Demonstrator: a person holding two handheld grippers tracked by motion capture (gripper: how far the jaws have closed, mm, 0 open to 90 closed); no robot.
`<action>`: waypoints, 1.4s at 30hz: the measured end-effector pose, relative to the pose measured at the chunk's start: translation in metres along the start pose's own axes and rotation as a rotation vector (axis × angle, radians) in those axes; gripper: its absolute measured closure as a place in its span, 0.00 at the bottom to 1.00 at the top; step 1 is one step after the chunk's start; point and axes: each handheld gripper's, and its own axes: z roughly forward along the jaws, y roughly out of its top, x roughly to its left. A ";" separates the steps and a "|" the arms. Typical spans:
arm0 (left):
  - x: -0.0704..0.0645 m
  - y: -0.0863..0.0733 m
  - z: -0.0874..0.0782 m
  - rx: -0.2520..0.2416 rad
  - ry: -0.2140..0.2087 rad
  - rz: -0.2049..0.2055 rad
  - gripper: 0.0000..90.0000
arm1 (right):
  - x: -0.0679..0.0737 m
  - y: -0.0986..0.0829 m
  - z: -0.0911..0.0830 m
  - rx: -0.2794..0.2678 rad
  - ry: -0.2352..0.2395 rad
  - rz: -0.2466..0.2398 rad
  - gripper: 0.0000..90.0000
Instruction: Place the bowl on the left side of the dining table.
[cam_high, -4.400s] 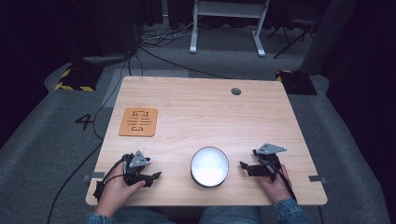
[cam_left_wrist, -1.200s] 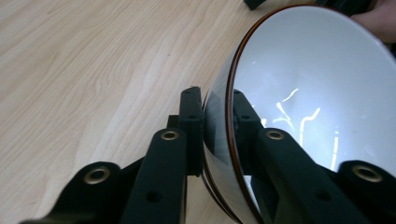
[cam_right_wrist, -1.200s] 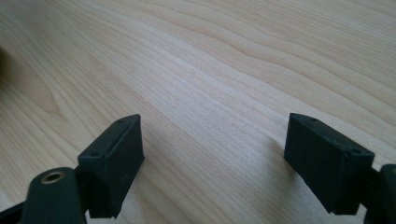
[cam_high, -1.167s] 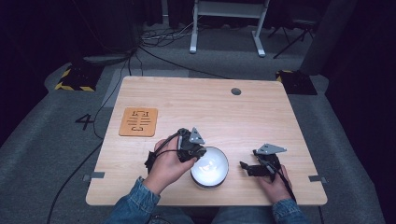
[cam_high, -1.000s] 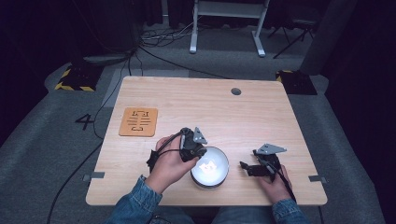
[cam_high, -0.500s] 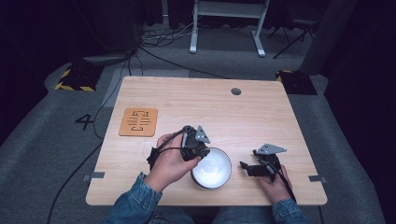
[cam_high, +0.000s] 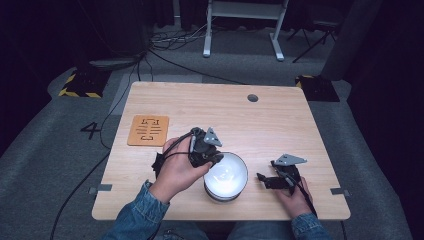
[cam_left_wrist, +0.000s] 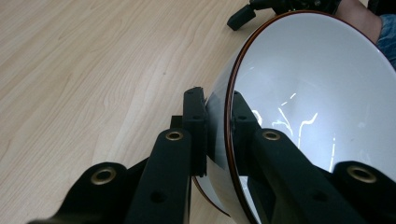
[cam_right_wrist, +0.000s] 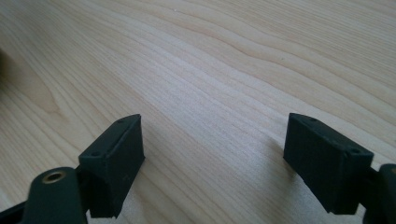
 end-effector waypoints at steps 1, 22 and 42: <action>0.000 0.000 0.000 0.000 0.000 0.000 0.91 | 0.000 0.000 0.000 0.000 0.000 0.000 0.23; 0.043 0.001 -0.019 -0.059 0.068 -0.118 0.91 | 0.000 0.000 -0.001 0.008 -0.005 -0.004 0.23; 0.099 -0.011 -0.036 -0.078 0.157 -0.239 0.91 | 0.000 0.000 0.000 0.007 -0.007 0.003 0.23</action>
